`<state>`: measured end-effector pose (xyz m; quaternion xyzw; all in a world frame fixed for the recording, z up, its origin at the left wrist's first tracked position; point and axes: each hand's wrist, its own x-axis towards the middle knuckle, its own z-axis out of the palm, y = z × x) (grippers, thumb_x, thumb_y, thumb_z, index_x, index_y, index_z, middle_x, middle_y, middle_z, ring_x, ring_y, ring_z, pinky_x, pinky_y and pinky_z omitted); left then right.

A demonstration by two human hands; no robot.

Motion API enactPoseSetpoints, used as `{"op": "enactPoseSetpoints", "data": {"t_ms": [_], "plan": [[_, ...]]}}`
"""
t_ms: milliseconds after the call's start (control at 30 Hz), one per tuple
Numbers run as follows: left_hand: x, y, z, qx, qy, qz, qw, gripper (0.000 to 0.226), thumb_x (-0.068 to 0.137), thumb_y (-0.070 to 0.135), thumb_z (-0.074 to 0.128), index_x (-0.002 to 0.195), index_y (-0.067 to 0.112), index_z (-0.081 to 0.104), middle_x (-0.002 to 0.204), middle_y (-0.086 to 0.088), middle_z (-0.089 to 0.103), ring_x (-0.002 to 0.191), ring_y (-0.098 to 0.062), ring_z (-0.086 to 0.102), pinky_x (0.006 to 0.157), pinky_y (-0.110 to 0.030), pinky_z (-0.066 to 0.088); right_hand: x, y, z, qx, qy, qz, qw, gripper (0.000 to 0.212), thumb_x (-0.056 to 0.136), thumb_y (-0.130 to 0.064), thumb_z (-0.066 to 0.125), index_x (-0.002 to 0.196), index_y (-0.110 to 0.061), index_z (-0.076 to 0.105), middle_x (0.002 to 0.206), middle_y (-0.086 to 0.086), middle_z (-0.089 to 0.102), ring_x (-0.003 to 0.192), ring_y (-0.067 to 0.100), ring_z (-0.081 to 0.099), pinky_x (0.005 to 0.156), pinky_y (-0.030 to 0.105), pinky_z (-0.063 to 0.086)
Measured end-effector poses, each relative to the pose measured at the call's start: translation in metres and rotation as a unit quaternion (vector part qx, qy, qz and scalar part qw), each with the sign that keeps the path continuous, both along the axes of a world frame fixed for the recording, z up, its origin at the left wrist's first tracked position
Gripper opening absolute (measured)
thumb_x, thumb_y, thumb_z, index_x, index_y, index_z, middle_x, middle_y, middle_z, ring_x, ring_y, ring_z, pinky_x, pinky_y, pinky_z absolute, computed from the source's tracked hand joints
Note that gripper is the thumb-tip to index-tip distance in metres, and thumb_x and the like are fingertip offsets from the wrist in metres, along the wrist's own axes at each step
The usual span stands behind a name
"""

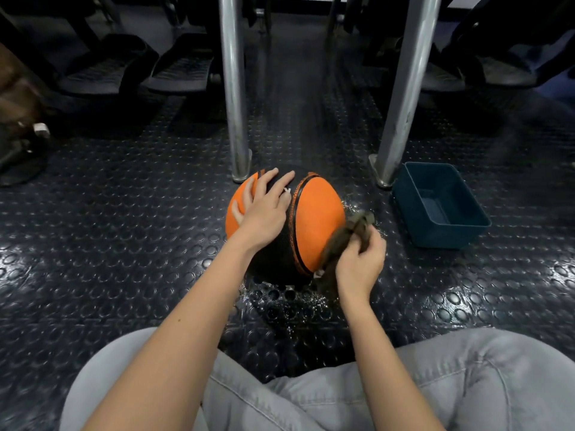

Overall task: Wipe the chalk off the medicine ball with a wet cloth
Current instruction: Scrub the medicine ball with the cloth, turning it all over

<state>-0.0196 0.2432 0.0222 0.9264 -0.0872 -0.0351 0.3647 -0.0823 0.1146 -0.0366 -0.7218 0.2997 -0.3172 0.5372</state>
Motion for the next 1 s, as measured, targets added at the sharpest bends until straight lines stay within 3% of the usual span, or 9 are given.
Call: {"op": "enactPoseSetpoints", "data": {"t_ms": [167,233,333,400,533,633,700,800,1000], "plan": [[-0.005,-0.003,-0.001,0.0,-0.008,-0.015,1.0,0.04,0.103,0.034,0.03,0.139,0.05,0.032,0.154,0.02,0.015,0.143,-0.008,-0.005,0.112,-0.048,-0.009,-0.004,0.023,-0.006,-0.176,-0.075,0.058,0.98,0.04,0.078,0.004,0.044,0.114,-0.002,0.061,0.103,0.015,0.051,0.098,0.021,0.047,0.089,0.026,0.037],[-0.005,-0.004,0.0,0.0,-0.004,-0.028,1.0,0.04,0.103,0.034,0.029,0.14,0.05,0.032,0.155,0.02,0.014,0.144,-0.009,-0.006,0.112,-0.049,-0.009,-0.001,0.006,-0.03,-0.12,-0.016,0.021,0.992,0.04,0.082,0.007,0.042,0.118,0.001,0.058,0.109,0.018,0.052,0.104,0.024,0.049,0.093,0.029,0.037],[-0.006,0.0,0.0,-0.009,-0.005,-0.028,1.0,0.04,0.104,0.034,0.028,0.14,0.05,0.031,0.154,0.02,0.014,0.143,-0.007,-0.007,0.112,-0.049,-0.01,0.004,-0.004,-0.049,0.106,0.15,-0.006,0.983,0.037,0.09,0.008,0.039,0.123,0.0,0.055,0.118,0.017,0.057,0.113,0.03,0.053,0.1,0.035,0.04],[-0.006,0.005,-0.003,-0.015,-0.012,-0.015,1.0,0.039,0.104,0.033,0.029,0.139,0.05,0.032,0.154,0.021,0.014,0.143,-0.005,-0.006,0.112,-0.047,-0.01,0.007,-0.002,-0.044,0.186,0.11,-0.022,0.976,0.032,0.092,0.005,0.041,0.115,-0.004,0.06,0.112,0.016,0.062,0.106,0.028,0.057,0.097,0.036,0.044],[-0.006,0.005,-0.004,-0.025,-0.012,-0.011,1.0,0.039,0.103,0.033,0.029,0.138,0.05,0.034,0.153,0.021,0.016,0.143,-0.005,-0.005,0.112,-0.046,-0.009,0.014,-0.01,-0.001,0.114,-0.028,-0.008,0.993,0.022,0.092,-0.003,0.049,0.109,-0.009,0.062,0.106,0.008,0.063,0.103,0.023,0.057,0.096,0.035,0.044],[-0.003,0.002,-0.001,-0.01,-0.012,-0.019,1.0,0.039,0.103,0.033,0.03,0.138,0.05,0.034,0.154,0.021,0.016,0.143,-0.007,-0.005,0.112,-0.047,-0.01,0.013,0.007,0.008,-0.042,-0.05,0.051,0.997,0.033,0.088,0.005,0.047,0.114,-0.009,0.061,0.106,-0.002,0.051,0.1,0.015,0.048,0.091,0.021,0.034],[-0.002,0.0,0.0,-0.004,-0.009,-0.025,1.0,0.039,0.103,0.034,0.03,0.139,0.05,0.033,0.154,0.02,0.016,0.143,-0.008,-0.006,0.112,-0.048,-0.01,0.013,0.011,-0.001,-0.083,-0.056,0.026,0.995,0.037,0.086,0.008,0.045,0.117,-0.008,0.06,0.106,-0.003,0.046,0.1,0.014,0.044,0.088,0.015,0.028],[-0.004,-0.004,0.002,-0.003,0.001,-0.035,0.999,0.04,0.103,0.033,0.029,0.14,0.049,0.032,0.155,0.02,0.014,0.144,-0.009,-0.008,0.112,-0.049,-0.011,0.02,-0.004,-0.015,-0.005,-0.029,-0.015,0.999,0.035,0.09,0.006,0.042,0.12,-0.005,0.058,0.109,0.001,0.047,0.105,0.014,0.046,0.087,0.01,0.028],[-0.007,0.0,0.001,-0.005,-0.007,-0.019,1.0,0.04,0.104,0.032,0.029,0.14,0.049,0.032,0.155,0.02,0.015,0.143,-0.007,-0.007,0.112,-0.046,-0.011,0.028,-0.015,-0.047,0.147,0.072,-0.019,0.986,0.035,0.095,0.003,0.037,0.124,-0.007,0.055,0.124,0.013,0.055,0.116,0.026,0.051,0.097,0.029,0.039]]}}
